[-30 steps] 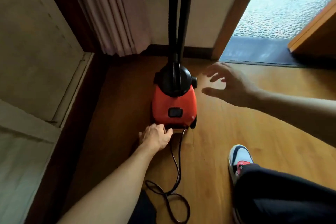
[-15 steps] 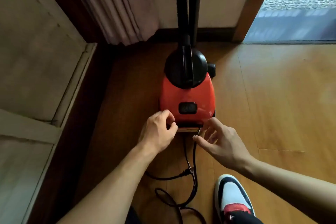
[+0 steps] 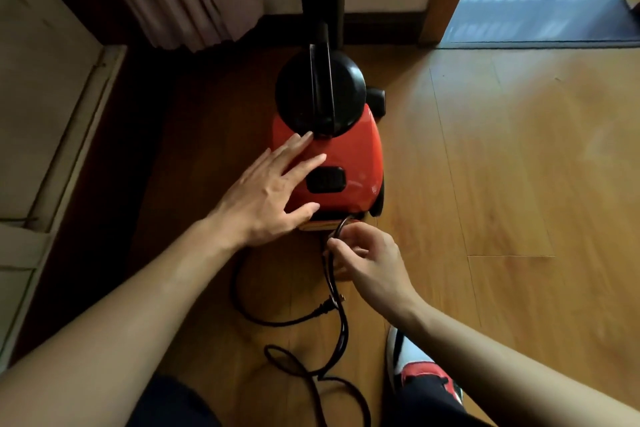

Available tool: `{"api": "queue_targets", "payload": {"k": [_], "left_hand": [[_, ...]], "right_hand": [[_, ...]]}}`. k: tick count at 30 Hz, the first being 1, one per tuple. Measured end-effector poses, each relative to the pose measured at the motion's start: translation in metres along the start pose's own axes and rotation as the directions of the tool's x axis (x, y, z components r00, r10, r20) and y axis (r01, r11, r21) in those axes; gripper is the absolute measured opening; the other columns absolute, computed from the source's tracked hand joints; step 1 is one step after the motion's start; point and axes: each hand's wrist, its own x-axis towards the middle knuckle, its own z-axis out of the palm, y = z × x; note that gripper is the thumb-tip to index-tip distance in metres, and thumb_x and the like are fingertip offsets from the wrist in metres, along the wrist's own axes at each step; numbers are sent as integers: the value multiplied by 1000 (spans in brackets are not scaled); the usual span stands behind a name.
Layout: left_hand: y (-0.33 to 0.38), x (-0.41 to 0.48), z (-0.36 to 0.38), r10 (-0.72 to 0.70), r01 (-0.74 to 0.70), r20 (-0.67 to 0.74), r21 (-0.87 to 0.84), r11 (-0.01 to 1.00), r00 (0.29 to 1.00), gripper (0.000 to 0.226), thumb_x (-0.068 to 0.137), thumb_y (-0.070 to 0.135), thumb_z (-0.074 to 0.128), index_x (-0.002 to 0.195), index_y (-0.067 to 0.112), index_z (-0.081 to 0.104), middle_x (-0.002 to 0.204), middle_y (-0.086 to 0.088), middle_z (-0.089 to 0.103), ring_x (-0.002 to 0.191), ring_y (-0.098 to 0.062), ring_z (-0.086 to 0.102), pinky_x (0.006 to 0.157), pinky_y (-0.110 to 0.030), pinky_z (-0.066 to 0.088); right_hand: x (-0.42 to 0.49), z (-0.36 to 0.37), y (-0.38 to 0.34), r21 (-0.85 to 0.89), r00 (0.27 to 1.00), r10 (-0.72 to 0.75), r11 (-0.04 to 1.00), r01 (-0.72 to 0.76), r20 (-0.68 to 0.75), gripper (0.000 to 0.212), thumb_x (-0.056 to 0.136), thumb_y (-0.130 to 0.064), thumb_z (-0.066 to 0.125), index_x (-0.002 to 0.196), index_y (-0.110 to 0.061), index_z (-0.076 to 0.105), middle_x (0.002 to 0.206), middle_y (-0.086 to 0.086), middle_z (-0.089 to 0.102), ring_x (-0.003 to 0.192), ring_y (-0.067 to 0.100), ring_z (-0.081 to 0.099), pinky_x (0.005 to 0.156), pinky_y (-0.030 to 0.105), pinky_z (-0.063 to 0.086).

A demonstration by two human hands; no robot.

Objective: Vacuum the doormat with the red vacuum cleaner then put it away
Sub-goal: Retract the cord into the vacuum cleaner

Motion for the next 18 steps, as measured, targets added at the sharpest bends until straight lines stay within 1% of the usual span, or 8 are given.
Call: {"api": "queue_targets", "payload": {"k": [1, 3, 5, 6, 8, 10, 14, 18], "left_hand": [[-1, 1, 0, 3, -3, 12, -13, 1000, 1000, 81, 86, 64, 40, 158, 34, 17, 167, 11, -9, 153, -7, -9, 125, -41, 5], [-2, 0, 0, 22, -21, 24, -25, 999, 999, 82, 85, 60, 46, 158, 34, 17, 167, 11, -10, 153, -7, -10, 125, -41, 4], [-4, -5, 1, 46, -45, 27, -20, 999, 999, 84, 85, 52, 53, 158, 33, 17, 167, 10, -9, 154, -10, -9, 125, -41, 5], [-5, -8, 2, 56, -56, 33, -5, 998, 998, 85, 85, 49, 57, 158, 33, 16, 167, 10, -9, 154, -11, -10, 125, -41, 5], [-7, -12, 4, 63, -63, 42, 18, 998, 997, 89, 85, 49, 60, 159, 31, 13, 167, 10, -9, 153, -9, -12, 126, -41, 7], [-6, -14, 6, 58, -59, 30, 13, 998, 998, 90, 85, 53, 58, 159, 31, 11, 167, 11, -9, 153, -8, -13, 126, -41, 8], [-4, -14, 9, 34, -34, 7, 35, 999, 999, 94, 85, 54, 64, 159, 34, 8, 167, 11, -11, 152, -7, -15, 126, -39, 3], [-6, -14, 17, 38, -35, -20, 120, 992, 999, 102, 83, 46, 73, 158, 35, 5, 167, 9, -10, 153, -11, -12, 126, -42, 8]], "right_hand": [[-2, 4, -3, 61, 1000, 21, 998, -21, 11, 12, 99, -26, 64, 99, -14, 66, 84, 4, 77, 79, 21, 76, 74, 50, 63], [-4, 15, -9, 172, 998, 52, 983, -58, 38, 12, 105, -20, 55, 107, -9, 59, 88, 6, 78, 80, 23, 76, 77, 47, 63], [-5, 26, -14, 303, 993, 92, 947, -110, 73, 15, 107, -19, 51, 113, -5, 54, 86, 8, 76, 73, 30, 75, 74, 45, 61], [-5, 31, -15, 348, 991, 105, 929, -129, 87, 17, 107, -19, 50, 113, -4, 54, 83, 7, 74, 68, 30, 72, 70, 43, 59], [-2, 37, -16, 368, 988, 113, 919, -145, 107, 22, 107, -21, 50, 111, 0, 57, 81, 6, 70, 61, 26, 67, 60, 37, 55], [3, 44, -15, 378, 981, 137, 908, -179, 137, 28, 107, -22, 51, 108, 4, 62, 81, 5, 69, 58, 20, 63, 54, 32, 55], [14, 58, -9, 338, 964, 208, 906, -253, 163, 30, 107, -27, 51, 102, -7, 72, 81, 0, 74, 61, 16, 67, 46, 24, 51], [24, 70, -2, 314, 944, 302, 891, -329, 131, 32, 107, -29, 52, 96, -7, 73, 88, 6, 78, 60, 17, 71, 40, 21, 44]]}}
